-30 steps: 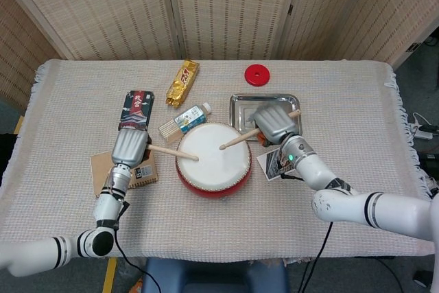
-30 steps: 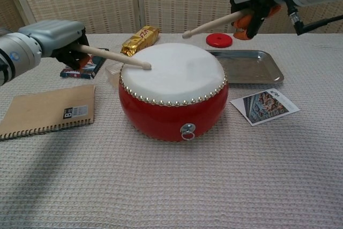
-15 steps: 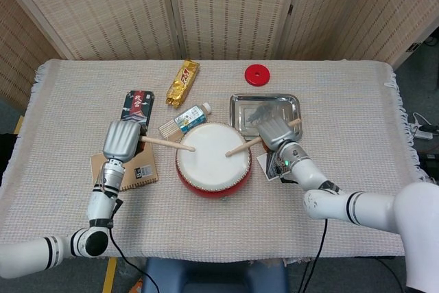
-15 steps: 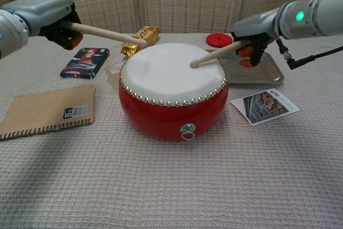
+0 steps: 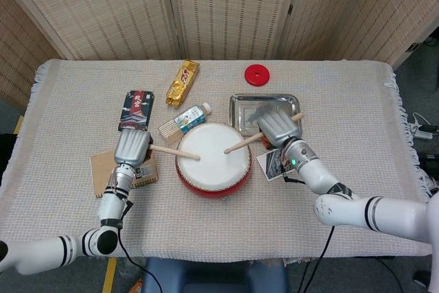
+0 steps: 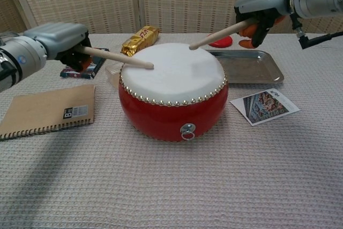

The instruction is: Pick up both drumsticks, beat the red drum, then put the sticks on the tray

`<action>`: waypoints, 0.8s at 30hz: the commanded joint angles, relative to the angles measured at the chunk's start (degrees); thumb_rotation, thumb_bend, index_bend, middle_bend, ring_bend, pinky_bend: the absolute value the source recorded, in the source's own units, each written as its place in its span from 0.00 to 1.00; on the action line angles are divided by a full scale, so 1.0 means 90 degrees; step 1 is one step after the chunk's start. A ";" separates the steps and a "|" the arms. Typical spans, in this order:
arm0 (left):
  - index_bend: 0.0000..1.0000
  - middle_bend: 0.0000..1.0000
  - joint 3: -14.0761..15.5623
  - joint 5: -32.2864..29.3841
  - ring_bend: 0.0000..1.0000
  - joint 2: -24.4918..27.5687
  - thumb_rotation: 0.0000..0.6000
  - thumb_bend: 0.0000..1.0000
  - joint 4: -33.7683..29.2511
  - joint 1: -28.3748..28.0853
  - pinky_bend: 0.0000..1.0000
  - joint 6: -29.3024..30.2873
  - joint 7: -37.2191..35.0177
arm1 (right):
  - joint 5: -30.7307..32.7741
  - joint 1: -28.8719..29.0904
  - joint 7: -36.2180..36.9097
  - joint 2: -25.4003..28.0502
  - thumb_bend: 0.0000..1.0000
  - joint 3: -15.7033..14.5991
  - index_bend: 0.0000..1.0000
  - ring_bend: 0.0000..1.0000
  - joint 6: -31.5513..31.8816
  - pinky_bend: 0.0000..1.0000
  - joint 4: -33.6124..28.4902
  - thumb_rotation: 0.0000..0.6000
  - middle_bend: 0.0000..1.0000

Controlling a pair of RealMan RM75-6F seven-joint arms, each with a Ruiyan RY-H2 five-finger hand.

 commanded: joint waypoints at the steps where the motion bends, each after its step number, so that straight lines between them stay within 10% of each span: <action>1: 0.98 1.00 -0.0102 0.0332 1.00 0.0312 1.00 0.61 -0.0408 0.0116 1.00 0.0322 -0.0159 | 0.0275 0.0115 -0.0374 -0.0521 0.46 -0.0218 1.00 1.00 -0.0132 1.00 0.0578 1.00 1.00; 15: 0.98 1.00 0.0184 0.0004 1.00 -0.0159 1.00 0.61 0.0171 0.0009 1.00 -0.0204 0.0106 | -0.0153 -0.0093 0.0098 0.0211 0.45 0.0379 1.00 1.00 0.0254 1.00 -0.0325 1.00 1.00; 24: 0.98 1.00 -0.0065 0.0583 1.00 0.0223 1.00 0.61 -0.0498 0.0187 1.00 0.0468 -0.0175 | 0.0415 0.0129 -0.0699 -0.0587 0.46 -0.0178 1.00 1.00 -0.0074 1.00 0.0495 1.00 1.00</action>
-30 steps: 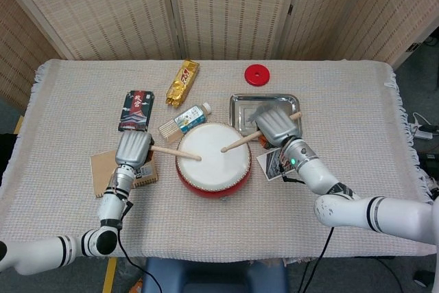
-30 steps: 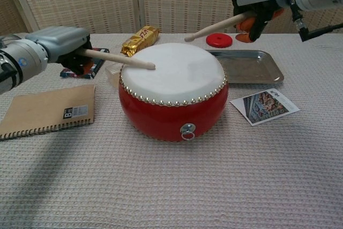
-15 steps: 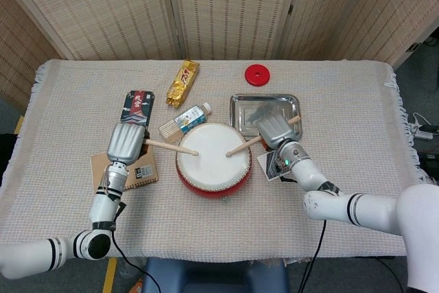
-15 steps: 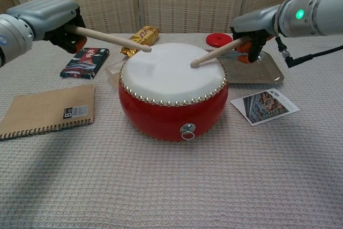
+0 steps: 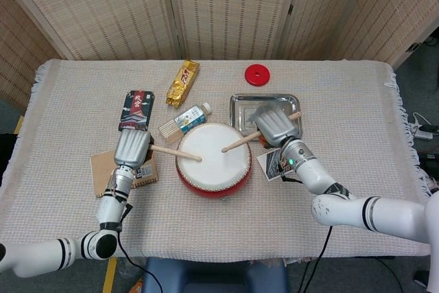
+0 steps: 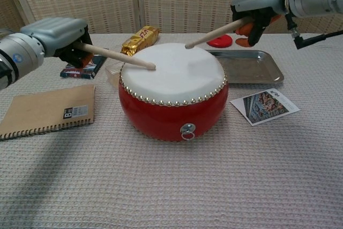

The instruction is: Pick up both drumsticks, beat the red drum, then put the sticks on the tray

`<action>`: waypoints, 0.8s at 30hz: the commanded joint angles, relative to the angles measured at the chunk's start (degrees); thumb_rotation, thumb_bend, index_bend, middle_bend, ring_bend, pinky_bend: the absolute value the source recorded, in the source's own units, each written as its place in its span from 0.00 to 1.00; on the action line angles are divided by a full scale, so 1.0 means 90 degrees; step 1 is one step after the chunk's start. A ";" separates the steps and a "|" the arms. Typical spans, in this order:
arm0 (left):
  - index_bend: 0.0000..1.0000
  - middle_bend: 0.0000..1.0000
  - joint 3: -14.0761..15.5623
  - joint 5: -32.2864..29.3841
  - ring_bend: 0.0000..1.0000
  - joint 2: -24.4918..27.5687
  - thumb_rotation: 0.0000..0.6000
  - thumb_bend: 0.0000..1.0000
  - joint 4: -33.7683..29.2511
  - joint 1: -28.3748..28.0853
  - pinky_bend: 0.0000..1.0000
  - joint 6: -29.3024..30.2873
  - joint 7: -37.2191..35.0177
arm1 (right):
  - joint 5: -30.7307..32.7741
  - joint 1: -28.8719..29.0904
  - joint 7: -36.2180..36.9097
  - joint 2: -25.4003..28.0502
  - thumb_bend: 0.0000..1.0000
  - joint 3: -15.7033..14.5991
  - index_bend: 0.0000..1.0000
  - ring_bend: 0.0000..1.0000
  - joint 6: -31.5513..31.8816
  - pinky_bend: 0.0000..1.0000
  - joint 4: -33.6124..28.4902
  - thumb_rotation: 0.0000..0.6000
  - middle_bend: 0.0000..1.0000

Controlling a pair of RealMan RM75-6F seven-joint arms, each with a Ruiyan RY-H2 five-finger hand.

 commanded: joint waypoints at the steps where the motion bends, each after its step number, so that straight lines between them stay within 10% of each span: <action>1: 0.98 1.00 -0.0092 0.0272 1.00 0.0236 1.00 0.61 -0.0356 0.0090 1.00 0.0249 -0.0069 | 0.0468 0.0185 -0.0549 -0.0603 0.46 -0.0378 1.00 1.00 -0.0179 1.00 0.0610 1.00 1.00; 14: 0.98 1.00 0.0033 -0.0312 1.00 -0.0259 1.00 0.61 0.0384 -0.0016 1.00 -0.0267 0.0199 | -0.0431 -0.0215 0.0369 0.0261 0.46 0.0285 1.00 1.00 0.0165 1.00 -0.0277 1.00 1.00; 24: 0.97 1.00 -0.0198 0.0171 1.00 0.0272 1.00 0.61 -0.0293 0.0187 1.00 0.0293 -0.0078 | 0.0150 -0.0043 -0.0251 -0.0589 0.45 -0.0213 1.00 1.00 -0.0252 1.00 0.0793 1.00 1.00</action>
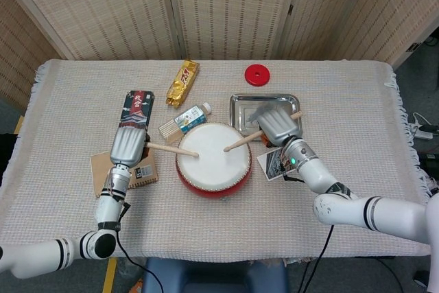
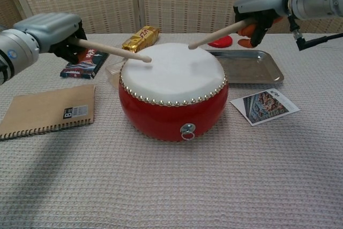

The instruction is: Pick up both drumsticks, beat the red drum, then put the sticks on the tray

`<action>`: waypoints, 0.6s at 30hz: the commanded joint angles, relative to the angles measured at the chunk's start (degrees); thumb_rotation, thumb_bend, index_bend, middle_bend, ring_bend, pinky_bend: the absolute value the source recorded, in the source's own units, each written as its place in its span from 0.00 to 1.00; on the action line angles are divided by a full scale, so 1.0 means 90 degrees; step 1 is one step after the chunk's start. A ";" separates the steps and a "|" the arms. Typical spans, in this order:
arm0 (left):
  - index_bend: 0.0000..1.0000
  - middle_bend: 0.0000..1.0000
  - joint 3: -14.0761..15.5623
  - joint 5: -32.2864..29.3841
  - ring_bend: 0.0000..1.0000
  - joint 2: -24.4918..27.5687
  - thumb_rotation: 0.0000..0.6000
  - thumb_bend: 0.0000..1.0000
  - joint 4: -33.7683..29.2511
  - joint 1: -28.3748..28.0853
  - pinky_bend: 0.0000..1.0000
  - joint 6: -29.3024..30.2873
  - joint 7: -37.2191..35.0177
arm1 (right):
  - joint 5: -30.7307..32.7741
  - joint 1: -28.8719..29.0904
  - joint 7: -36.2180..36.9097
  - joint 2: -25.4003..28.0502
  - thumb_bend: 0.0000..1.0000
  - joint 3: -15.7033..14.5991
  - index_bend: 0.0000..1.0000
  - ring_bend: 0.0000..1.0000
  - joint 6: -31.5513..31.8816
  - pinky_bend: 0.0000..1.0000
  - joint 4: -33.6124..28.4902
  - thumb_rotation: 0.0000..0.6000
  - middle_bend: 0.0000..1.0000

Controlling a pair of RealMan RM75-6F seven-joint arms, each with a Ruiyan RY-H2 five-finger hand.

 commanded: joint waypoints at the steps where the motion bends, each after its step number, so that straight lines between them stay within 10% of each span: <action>1: 0.97 1.00 -0.0081 0.0204 1.00 0.0243 1.00 0.61 -0.0296 0.0095 1.00 0.0198 -0.0104 | 0.0408 0.0154 -0.0424 -0.0536 0.45 -0.0298 1.00 1.00 -0.0194 1.00 0.0601 1.00 1.00; 11: 0.97 1.00 -0.0009 0.0547 1.00 0.0719 1.00 0.61 -0.0771 0.0418 1.00 0.0415 -0.0469 | 0.0049 -0.0293 0.0727 0.0082 0.46 0.0316 1.00 1.00 -0.0267 1.00 0.0356 1.00 1.00; 18: 0.97 1.00 0.0102 0.0820 1.00 0.0898 1.00 0.60 -0.0866 0.0618 1.00 0.0531 -0.0663 | -0.0435 -0.0728 0.1613 -0.0001 0.46 0.0374 1.00 1.00 -0.0852 1.00 0.1385 1.00 1.00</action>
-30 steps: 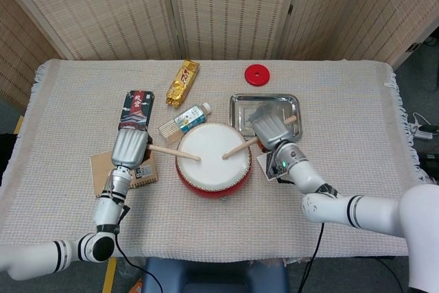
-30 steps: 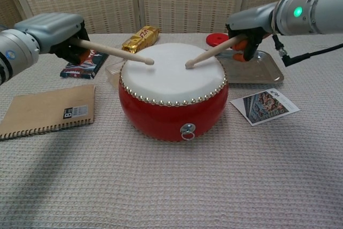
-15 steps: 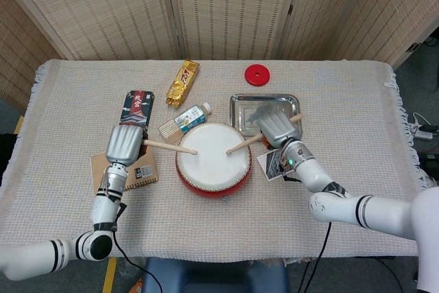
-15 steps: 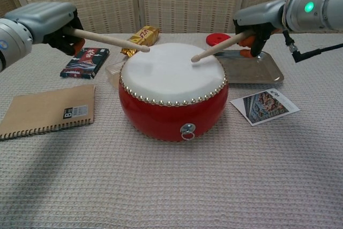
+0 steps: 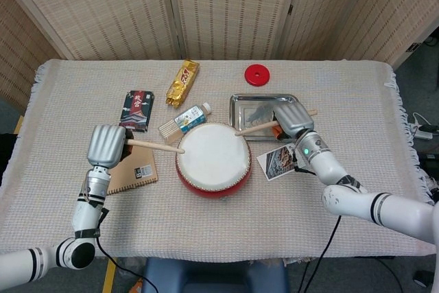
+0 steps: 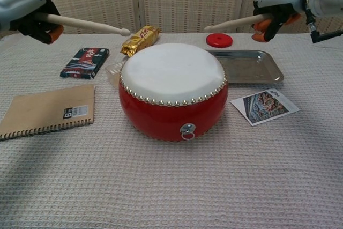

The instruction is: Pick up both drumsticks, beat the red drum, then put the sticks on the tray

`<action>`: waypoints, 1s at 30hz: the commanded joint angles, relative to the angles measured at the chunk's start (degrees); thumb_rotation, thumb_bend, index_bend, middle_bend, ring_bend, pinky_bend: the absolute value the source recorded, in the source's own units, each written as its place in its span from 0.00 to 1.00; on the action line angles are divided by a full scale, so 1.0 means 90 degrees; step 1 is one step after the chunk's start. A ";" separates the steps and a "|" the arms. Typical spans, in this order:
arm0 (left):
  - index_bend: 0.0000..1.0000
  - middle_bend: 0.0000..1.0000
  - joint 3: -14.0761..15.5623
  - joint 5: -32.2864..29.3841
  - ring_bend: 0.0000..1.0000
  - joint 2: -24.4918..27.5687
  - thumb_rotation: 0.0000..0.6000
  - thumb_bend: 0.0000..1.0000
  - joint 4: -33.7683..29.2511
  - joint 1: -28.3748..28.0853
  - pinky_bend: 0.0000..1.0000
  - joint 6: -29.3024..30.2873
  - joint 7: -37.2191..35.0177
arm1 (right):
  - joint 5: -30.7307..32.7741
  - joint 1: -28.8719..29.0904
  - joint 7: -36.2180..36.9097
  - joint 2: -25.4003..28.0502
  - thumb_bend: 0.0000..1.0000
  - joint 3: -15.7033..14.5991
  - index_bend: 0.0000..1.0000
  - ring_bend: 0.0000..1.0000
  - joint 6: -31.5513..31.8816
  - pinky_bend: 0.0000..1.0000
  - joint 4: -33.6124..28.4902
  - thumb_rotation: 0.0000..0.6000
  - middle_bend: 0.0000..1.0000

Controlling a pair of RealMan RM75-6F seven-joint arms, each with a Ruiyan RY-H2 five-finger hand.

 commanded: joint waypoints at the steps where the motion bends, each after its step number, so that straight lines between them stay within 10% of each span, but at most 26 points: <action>1: 0.97 1.00 0.0046 0.0120 1.00 0.0053 1.00 0.60 -0.0070 0.0085 1.00 0.0080 -0.0077 | -0.0290 -0.0278 0.0460 -0.0191 0.45 0.0087 1.00 1.00 -0.0465 1.00 0.0865 1.00 1.00; 19: 0.97 1.00 0.0001 0.0105 1.00 0.0196 1.00 0.61 -0.0042 0.0302 1.00 0.0106 -0.0142 | -0.1247 0.0086 0.1608 -0.2387 0.34 0.0534 0.99 0.66 -0.2176 0.81 0.4504 1.00 0.92; 30: 0.97 1.00 -0.0045 0.0097 1.00 0.0235 1.00 0.61 0.0031 0.0368 1.00 0.0024 -0.0290 | -0.1457 0.0295 0.1898 -0.3173 0.33 0.0731 0.60 0.34 -0.2697 0.54 0.5920 1.00 0.55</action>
